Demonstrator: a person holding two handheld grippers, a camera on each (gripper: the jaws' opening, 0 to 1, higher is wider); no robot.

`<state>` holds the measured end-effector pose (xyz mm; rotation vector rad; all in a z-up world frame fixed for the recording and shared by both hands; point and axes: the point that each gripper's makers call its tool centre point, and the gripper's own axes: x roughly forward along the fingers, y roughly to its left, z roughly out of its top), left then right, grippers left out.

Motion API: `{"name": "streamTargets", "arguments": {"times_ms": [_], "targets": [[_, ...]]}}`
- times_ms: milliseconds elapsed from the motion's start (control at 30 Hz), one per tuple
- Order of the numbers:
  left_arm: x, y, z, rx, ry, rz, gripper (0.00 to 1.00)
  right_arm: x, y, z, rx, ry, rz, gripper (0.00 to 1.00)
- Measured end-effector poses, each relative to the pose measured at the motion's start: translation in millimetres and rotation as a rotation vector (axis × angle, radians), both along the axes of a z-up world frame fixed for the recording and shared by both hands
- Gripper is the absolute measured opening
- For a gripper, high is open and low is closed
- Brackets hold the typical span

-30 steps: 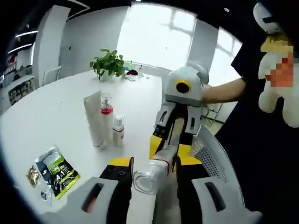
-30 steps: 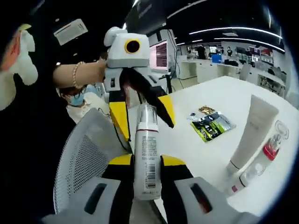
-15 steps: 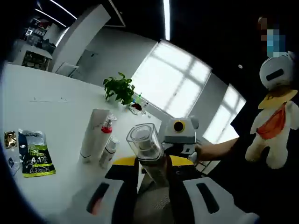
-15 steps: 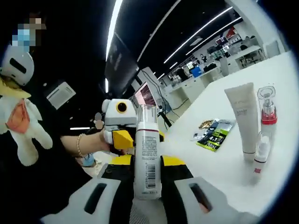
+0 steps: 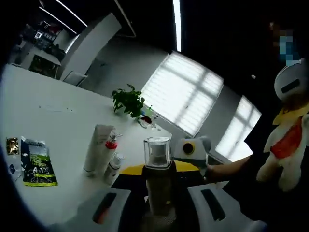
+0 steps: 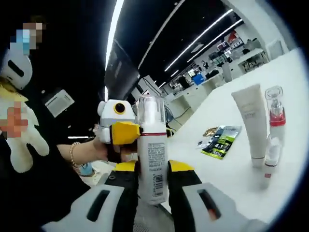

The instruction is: Arrange the skincare products in the storage area until every visible bottle or jar stands upright without overlapping.

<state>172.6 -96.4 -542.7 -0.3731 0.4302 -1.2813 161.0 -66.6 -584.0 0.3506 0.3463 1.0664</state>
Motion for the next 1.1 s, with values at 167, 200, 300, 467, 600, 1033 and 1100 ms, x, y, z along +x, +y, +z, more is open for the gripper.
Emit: {"name": "streamTargets", "arguments": {"times_ms": [167,200,300,467,600,1033,1100], "targets": [[-0.1,-2.2,2.0,0.073,-0.095,-0.032,0.18,3.9,0.0,0.1,-0.125,-0.092,0.018,0.28],[-1.2,-2.9,2.6,0.08,-0.106,-0.041,0.18,4.2,-0.2,0.2,-0.143,-0.107,0.026,0.28],[-1.4,-4.1,2.2,0.116,-0.161,-0.057,0.18,3.4,-0.2,0.5,-0.189,-0.14,0.049,0.27],[-0.4,-4.7,2.0,0.141,-0.242,-0.066,0.18,5.2,-4.1,-1.0,-0.229,-0.17,0.058,0.24],[-0.8,-6.2,2.3,0.136,-0.271,-0.069,0.18,8.0,-8.1,-2.8,-0.25,-0.19,0.054,0.23],[2.0,-17.4,-30.0,0.342,-0.428,-0.11,0.18,26.9,-17.1,-40.7,-0.479,-0.265,0.06,0.22],[3.9,-18.3,-35.9,0.356,-0.427,-0.109,0.18,28.7,-18.0,-46.4,-0.496,-0.263,0.059,0.22]]}}
